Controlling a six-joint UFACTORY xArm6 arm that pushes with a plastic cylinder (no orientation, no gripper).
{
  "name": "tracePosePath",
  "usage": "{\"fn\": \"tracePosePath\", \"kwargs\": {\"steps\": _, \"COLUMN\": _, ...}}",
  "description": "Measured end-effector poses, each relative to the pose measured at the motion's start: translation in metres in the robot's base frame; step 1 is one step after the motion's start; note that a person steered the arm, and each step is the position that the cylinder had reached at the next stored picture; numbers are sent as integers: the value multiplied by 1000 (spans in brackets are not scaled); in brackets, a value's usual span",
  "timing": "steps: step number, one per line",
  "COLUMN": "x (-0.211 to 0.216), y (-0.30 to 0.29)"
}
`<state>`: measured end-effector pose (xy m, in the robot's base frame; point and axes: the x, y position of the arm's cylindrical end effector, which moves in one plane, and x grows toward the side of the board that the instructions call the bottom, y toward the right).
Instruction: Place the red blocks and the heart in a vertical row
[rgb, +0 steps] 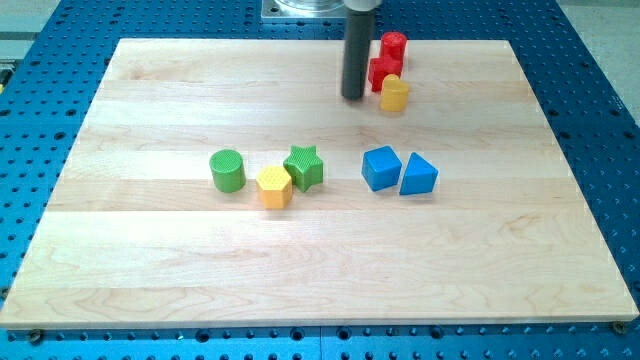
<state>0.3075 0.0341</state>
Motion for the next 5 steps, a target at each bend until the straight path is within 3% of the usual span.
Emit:
{"fn": "tracePosePath", "kwargs": {"steps": 1, "x": -1, "y": -13}}
{"fn": "tracePosePath", "kwargs": {"steps": 4, "x": -53, "y": 53}}
{"fn": "tracePosePath", "kwargs": {"steps": 5, "x": -57, "y": 35}}
